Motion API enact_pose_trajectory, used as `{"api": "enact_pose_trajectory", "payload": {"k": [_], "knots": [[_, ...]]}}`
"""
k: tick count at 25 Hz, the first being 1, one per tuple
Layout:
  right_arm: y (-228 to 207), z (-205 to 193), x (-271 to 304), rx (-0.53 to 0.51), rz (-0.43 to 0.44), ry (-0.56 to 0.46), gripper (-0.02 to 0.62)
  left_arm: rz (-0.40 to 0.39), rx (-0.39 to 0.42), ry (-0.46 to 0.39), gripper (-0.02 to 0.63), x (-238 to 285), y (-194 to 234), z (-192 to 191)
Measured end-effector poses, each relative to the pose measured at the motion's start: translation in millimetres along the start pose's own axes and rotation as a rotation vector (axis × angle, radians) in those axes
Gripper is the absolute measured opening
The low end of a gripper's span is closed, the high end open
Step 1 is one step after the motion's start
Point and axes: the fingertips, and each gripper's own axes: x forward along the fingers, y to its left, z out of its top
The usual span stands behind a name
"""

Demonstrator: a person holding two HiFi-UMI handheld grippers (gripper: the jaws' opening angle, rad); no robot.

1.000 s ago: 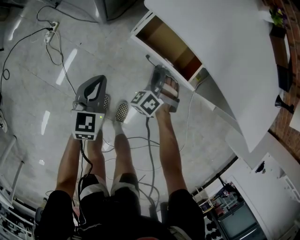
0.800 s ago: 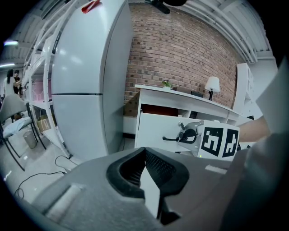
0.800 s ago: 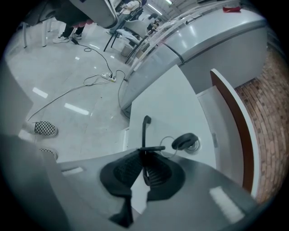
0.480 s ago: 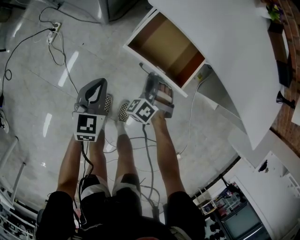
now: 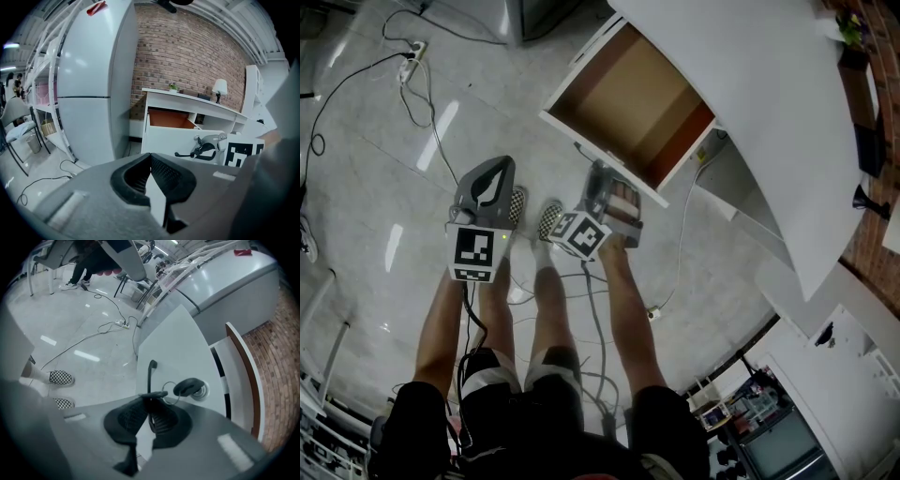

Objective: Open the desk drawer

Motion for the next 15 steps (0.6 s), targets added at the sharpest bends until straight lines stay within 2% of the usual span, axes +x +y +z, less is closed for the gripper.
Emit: {"api": "enact_pose_trajectory", "payload": {"k": [15], "knots": [[26, 9, -19, 0.037, 0.011, 0.031, 0.021, -0.006, 0.004, -0.005, 0.011, -12, 1, -3]]}}
